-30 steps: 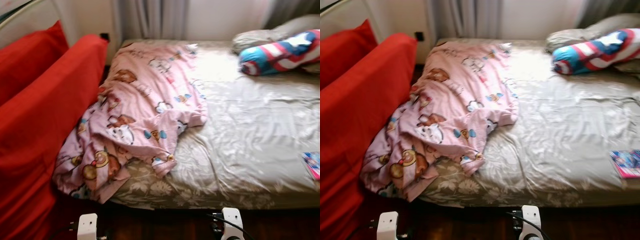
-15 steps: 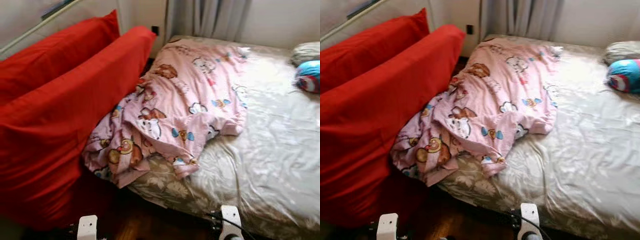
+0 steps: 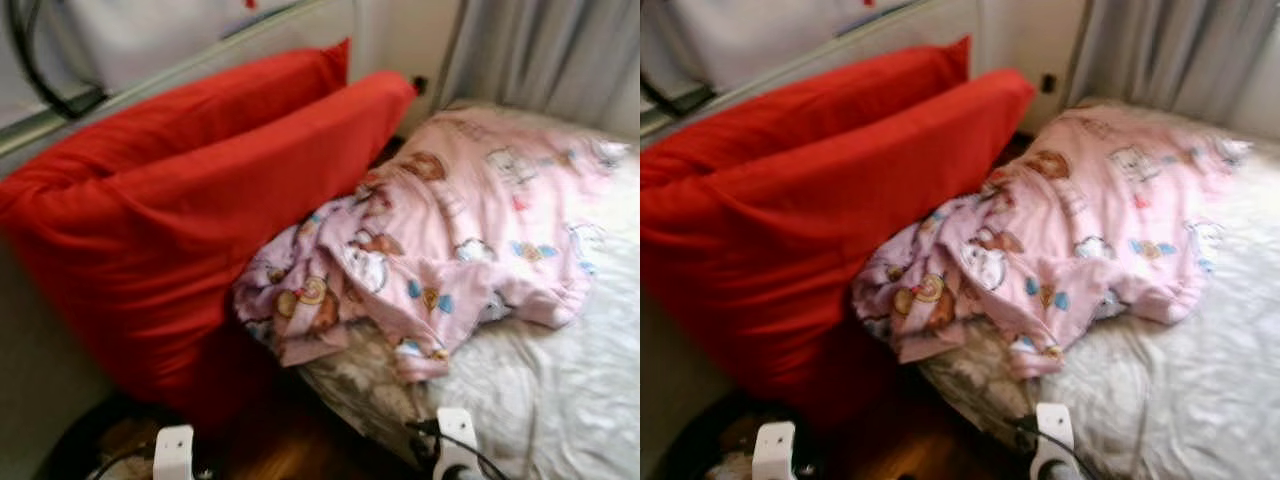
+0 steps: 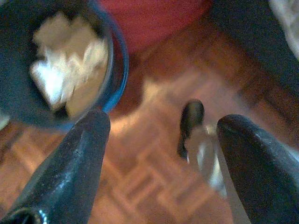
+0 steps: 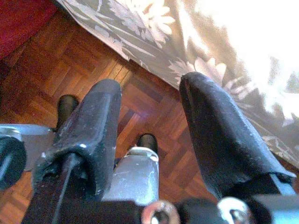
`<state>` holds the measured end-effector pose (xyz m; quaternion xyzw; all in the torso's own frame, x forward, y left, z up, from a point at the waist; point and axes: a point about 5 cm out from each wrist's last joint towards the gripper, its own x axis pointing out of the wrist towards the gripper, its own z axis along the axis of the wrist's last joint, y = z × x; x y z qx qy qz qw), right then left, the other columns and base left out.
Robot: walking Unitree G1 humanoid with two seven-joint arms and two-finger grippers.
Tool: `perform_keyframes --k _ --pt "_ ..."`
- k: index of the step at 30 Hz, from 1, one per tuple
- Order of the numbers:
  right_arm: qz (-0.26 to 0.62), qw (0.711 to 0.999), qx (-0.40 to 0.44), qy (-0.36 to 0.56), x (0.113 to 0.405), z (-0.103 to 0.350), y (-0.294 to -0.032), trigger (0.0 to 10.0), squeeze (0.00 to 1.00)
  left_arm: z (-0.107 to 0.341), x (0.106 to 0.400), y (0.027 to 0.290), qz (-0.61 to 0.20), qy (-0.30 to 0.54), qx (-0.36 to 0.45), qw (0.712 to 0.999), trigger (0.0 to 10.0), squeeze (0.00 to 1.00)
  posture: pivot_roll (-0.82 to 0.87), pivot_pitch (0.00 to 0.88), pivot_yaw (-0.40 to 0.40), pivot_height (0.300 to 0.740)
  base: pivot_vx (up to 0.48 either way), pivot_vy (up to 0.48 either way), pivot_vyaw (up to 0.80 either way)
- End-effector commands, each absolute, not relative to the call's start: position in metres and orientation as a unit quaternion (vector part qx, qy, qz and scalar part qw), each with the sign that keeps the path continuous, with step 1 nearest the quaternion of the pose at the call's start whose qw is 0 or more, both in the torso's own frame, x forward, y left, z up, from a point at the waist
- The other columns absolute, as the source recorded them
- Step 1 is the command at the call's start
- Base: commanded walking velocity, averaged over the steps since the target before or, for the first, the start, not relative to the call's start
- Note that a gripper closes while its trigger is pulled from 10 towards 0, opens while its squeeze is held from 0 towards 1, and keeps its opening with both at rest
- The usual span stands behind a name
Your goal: Clean up the room
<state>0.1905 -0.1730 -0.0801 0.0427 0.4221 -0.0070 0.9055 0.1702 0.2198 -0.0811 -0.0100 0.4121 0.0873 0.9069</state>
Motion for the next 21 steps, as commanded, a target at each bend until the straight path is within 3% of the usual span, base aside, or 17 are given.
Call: perform_keyframes --k 1,21 --pt "-0.011 0.903 0.047 0.426 0.1876 -0.0817 -0.1724 10.0 0.00 -0.0805 0.1713 0.2208 0.086 0.413 -0.008 0.907 10.0 0.00 0.01 0.113 -0.022 0.740 0.000 0.000 0.00" --pt "-0.019 0.905 0.034 0.424 0.1881 -0.0805 -0.1816 10.0 0.00 -0.0821 0.1717 0.2123 0.085 0.413 -0.022 0.907 10.0 0.00 -0.02 0.093 -0.062 0.740 0.000 0.000 0.00"
